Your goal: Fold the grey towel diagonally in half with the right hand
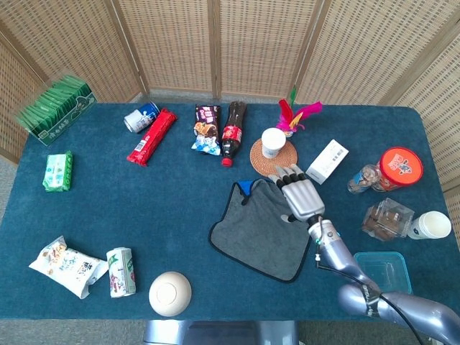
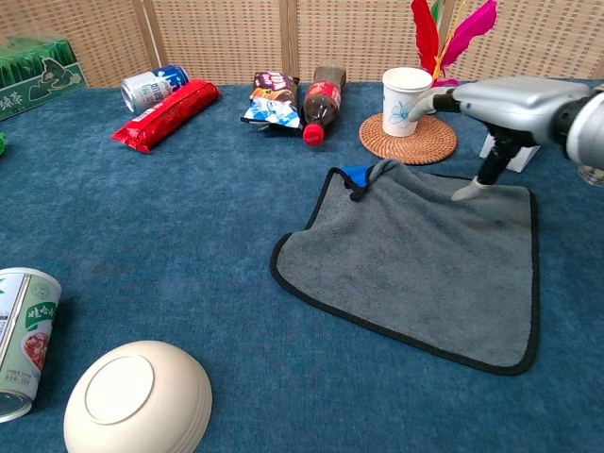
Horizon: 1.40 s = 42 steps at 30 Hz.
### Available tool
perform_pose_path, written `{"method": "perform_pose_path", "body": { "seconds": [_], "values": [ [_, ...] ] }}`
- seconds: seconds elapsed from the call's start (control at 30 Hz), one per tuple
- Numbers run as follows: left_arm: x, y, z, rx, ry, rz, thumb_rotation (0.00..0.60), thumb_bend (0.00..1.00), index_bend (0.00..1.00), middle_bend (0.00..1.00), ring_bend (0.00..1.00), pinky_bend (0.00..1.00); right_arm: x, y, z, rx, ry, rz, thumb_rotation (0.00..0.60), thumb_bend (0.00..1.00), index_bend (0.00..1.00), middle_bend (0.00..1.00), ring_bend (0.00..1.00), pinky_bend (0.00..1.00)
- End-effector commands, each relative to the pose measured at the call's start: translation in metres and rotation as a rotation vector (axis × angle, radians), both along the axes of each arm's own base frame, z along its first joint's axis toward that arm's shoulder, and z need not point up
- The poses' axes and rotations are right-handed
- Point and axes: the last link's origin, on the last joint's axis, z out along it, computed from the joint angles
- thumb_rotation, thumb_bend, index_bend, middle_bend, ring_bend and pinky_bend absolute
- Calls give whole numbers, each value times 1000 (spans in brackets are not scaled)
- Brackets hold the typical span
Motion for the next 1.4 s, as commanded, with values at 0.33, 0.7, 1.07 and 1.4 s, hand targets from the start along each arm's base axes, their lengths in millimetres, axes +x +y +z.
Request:
{"method": "perform_pose_path", "body": {
  "seconds": [0.33,0.7,1.07,1.4],
  "values": [
    [-4,4,0,3,4,26,600,174,60,0,0,0,33,-24,-36,36,24,33,600,0,153,0,0,0],
    [-8,4,4,15,0,45,600,174,61,0,0,0,31,-38,-56,24,63,15,600,0,168,0,0,0],
    [-9,5,3,9,-3,47,600,174,60,0,0,0,30,-40,-62,1,84,26,600,0,198,0,0,0],
    [-11,6,6,10,-9,52,600,174,60,0,0,0,33,-46,-69,1,97,7,600,0,200,0,0,0]
  ]
}}
